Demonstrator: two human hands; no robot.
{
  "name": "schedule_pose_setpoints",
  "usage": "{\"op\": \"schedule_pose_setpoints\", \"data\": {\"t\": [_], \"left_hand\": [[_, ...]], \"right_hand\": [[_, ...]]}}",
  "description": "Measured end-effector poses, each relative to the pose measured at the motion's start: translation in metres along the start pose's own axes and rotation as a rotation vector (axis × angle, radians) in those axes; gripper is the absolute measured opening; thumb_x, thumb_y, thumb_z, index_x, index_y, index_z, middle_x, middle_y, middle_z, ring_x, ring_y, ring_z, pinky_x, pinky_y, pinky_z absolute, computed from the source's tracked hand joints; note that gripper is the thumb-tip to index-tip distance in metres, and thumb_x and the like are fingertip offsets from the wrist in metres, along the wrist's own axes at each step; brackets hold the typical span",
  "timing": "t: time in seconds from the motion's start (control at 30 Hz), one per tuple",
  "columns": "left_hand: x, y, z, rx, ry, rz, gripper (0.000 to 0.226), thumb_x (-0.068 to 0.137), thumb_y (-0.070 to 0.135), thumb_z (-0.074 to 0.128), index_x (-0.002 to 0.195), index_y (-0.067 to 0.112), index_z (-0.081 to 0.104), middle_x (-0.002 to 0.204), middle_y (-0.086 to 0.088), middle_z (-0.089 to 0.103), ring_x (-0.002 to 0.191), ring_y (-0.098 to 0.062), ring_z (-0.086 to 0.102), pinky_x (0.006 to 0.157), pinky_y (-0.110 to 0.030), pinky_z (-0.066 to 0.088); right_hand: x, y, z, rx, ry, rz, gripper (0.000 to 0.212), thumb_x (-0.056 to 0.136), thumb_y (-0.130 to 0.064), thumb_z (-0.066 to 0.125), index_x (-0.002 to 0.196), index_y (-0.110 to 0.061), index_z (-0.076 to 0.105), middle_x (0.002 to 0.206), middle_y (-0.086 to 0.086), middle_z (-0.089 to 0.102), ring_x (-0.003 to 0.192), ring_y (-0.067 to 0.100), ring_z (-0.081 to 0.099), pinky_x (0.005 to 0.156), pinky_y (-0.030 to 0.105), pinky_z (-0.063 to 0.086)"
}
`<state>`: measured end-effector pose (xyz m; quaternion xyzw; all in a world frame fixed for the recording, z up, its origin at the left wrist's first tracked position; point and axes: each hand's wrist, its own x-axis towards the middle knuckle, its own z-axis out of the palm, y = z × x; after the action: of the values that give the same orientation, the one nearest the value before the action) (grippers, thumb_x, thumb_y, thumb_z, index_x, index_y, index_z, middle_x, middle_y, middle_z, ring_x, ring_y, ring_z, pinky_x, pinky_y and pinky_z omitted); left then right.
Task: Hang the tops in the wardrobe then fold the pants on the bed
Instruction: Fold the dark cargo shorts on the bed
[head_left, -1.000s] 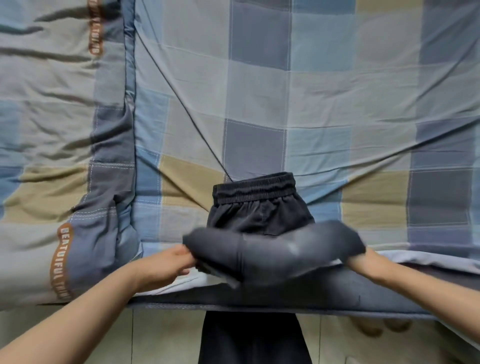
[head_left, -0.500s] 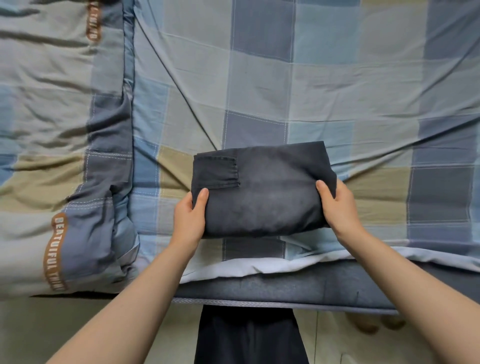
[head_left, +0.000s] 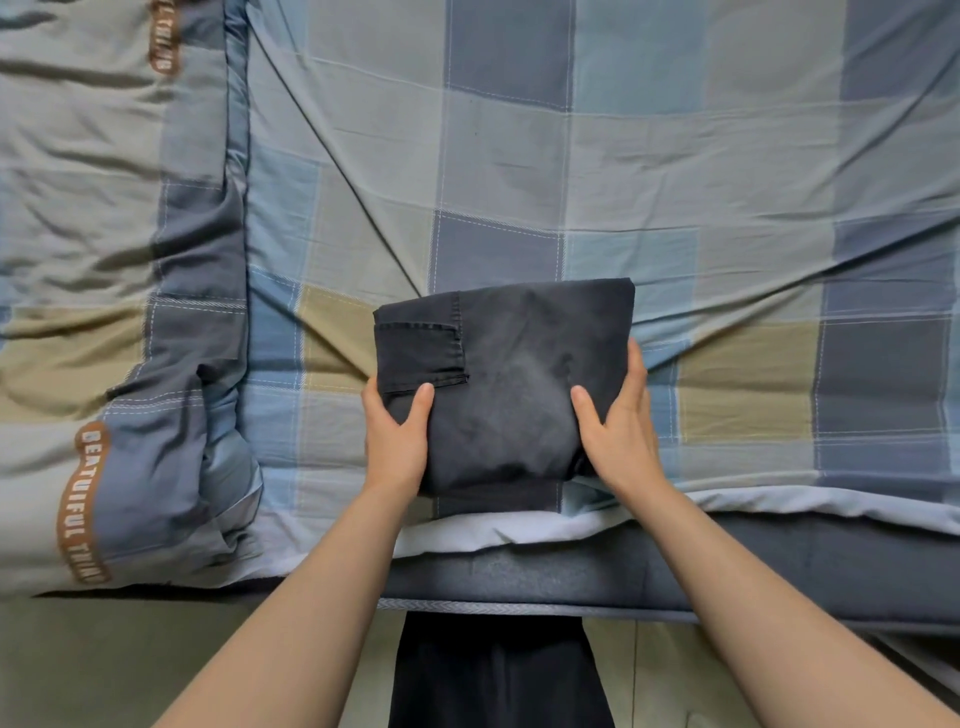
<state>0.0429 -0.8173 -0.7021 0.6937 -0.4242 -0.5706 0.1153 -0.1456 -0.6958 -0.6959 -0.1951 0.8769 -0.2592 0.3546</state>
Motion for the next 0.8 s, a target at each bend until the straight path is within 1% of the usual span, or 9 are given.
{"op": "schedule_pose_setpoints", "data": {"t": [0.1,0.17,0.23,0.33,0.4,0.5,0.63,0.73,0.8], "left_hand": [[-0.016,0.004,0.003,0.02,0.112,0.062,0.065,0.091,0.032,0.066,0.147,0.032,0.031,0.143,0.006,0.048,0.129,-0.014,0.047,0.109,-0.034,0.038],[-0.031,0.009,0.001,0.034,0.167,0.081,0.065,0.093,0.03,0.064,0.148,0.034,0.03,0.146,0.004,0.045,0.134,-0.015,0.042,0.11,-0.032,0.035],[-0.049,0.016,-0.003,0.057,0.197,0.096,0.058,0.094,0.029,0.063,0.146,0.033,0.036,0.141,0.001,0.051,0.13,-0.016,0.046,0.108,-0.034,0.039],[-0.083,0.031,-0.013,0.053,0.192,0.126,0.047,0.094,0.022,0.063,0.14,0.025,0.05,0.132,0.0,0.06,0.121,-0.017,0.055,0.101,-0.029,0.043],[-0.109,0.042,-0.024,0.061,0.179,0.16,0.044,0.094,0.019,0.062,0.137,0.02,0.055,0.134,0.004,0.059,0.123,-0.012,0.053,0.097,-0.018,0.038],[-0.152,0.07,-0.041,0.049,0.143,0.216,0.042,0.094,0.018,0.062,0.136,0.023,0.057,0.135,0.01,0.058,0.124,-0.005,0.052,0.096,-0.013,0.036],[-0.198,0.119,-0.06,0.011,0.077,0.336,0.041,0.094,0.017,0.062,0.132,0.032,0.059,0.127,0.016,0.06,0.112,0.017,0.052,0.088,0.0,0.039],[-0.227,0.164,-0.074,-0.029,0.023,0.428,0.041,0.095,0.015,0.061,0.131,0.033,0.059,0.128,0.014,0.062,0.119,0.008,0.053,0.101,-0.018,0.042],[-0.244,0.195,-0.082,-0.064,-0.013,0.501,0.041,0.094,0.011,0.061,0.13,0.032,0.06,0.129,0.012,0.063,0.121,0.002,0.055,0.103,-0.02,0.043]], "right_hand": [[-0.003,-0.001,-0.012,0.024,0.052,-0.072,0.076,0.093,-0.032,0.057,0.144,-0.053,0.004,0.14,0.01,0.036,0.116,0.018,0.046,0.093,0.029,0.034],[-0.009,-0.003,-0.024,-0.026,0.068,-0.162,0.076,0.094,-0.022,0.057,0.145,-0.054,0.01,0.128,0.009,0.04,0.097,0.012,0.044,0.083,0.016,0.029],[-0.017,-0.009,-0.04,-0.102,0.05,-0.206,0.074,0.094,-0.014,0.055,0.142,-0.056,0.018,0.123,0.008,0.039,0.088,0.014,0.046,0.081,0.015,0.029],[-0.042,-0.022,-0.07,-0.161,0.032,-0.23,0.049,0.094,-0.008,0.055,0.137,-0.03,0.05,0.135,0.016,0.039,0.118,0.026,0.049,0.098,0.018,0.029],[-0.066,-0.029,-0.09,-0.175,0.0,-0.228,0.04,0.094,-0.006,0.055,0.133,-0.018,0.057,0.14,0.019,0.04,0.127,0.031,0.045,0.104,0.023,0.03],[-0.108,-0.047,-0.127,-0.148,0.012,-0.218,0.038,0.094,-0.005,0.055,0.131,-0.013,0.058,0.136,0.019,0.047,0.125,0.032,0.049,0.106,0.026,0.032],[-0.156,-0.081,-0.178,-0.064,0.132,-0.239,0.036,0.091,-0.001,0.058,0.126,-0.009,0.061,0.116,0.011,0.06,0.108,0.025,0.057,0.095,0.013,0.033],[-0.19,-0.114,-0.215,-0.013,0.214,-0.234,0.035,0.093,-0.006,0.057,0.128,-0.013,0.06,0.116,0.003,0.06,0.106,0.013,0.055,0.092,0.003,0.03],[-0.21,-0.137,-0.237,0.014,0.298,-0.249,0.035,0.094,-0.008,0.057,0.128,-0.014,0.06,0.115,0.0,0.06,0.103,0.007,0.052,0.09,-0.002,0.029]]}}
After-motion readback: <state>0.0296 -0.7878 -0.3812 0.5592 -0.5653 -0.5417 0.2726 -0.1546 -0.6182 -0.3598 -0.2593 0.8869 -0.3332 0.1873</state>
